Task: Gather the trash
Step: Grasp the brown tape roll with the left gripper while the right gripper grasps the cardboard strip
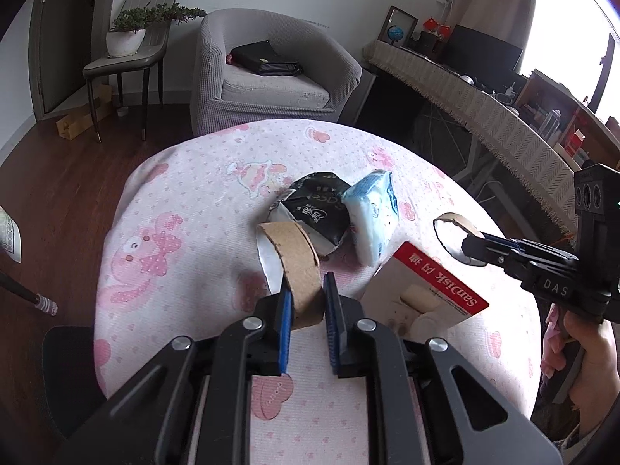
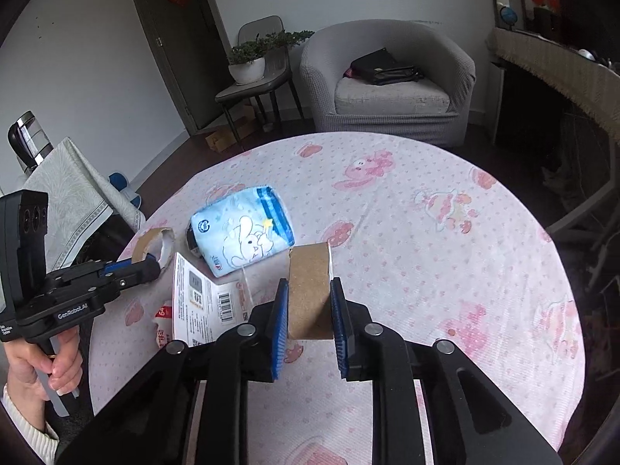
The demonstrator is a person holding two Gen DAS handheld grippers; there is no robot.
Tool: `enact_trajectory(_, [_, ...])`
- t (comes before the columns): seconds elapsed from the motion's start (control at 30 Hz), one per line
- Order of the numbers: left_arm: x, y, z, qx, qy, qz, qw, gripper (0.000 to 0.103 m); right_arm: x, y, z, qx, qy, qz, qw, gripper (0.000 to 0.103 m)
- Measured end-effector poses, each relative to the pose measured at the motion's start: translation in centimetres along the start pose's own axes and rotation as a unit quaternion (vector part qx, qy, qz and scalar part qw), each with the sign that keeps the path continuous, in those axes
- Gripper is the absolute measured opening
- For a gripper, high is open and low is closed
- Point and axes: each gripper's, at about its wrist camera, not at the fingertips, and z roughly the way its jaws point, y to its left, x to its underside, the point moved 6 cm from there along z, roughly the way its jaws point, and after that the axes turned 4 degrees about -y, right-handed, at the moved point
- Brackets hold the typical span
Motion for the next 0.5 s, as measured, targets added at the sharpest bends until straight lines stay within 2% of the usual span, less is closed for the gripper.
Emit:
enact_trajectory(0.2, [0.1, 1.0, -2.7, 0.000, -0.009, 0.011, 0.9999, 0.017, -1.6, 0.9, -1.4, 0.007, -0.032, 0.016, 0.999, 0.021])
enact_trajectory(0.37, [-0.4, 2.7, -5.2, 0.002, -0.020, 0.008, 0.9998, 0.017, -2.4, 4.4, -2.7, 0.011, -0.044, -0.004, 0.999, 0.021])
enact_trajectory(0.5, [-0.4, 5.3, -7.3, -0.005, -0.028, -0.001, 0.9996, 0.017, -2.4, 7.9, -2.2, 0.010, -0.030, -0.029, 0.999, 0.021])
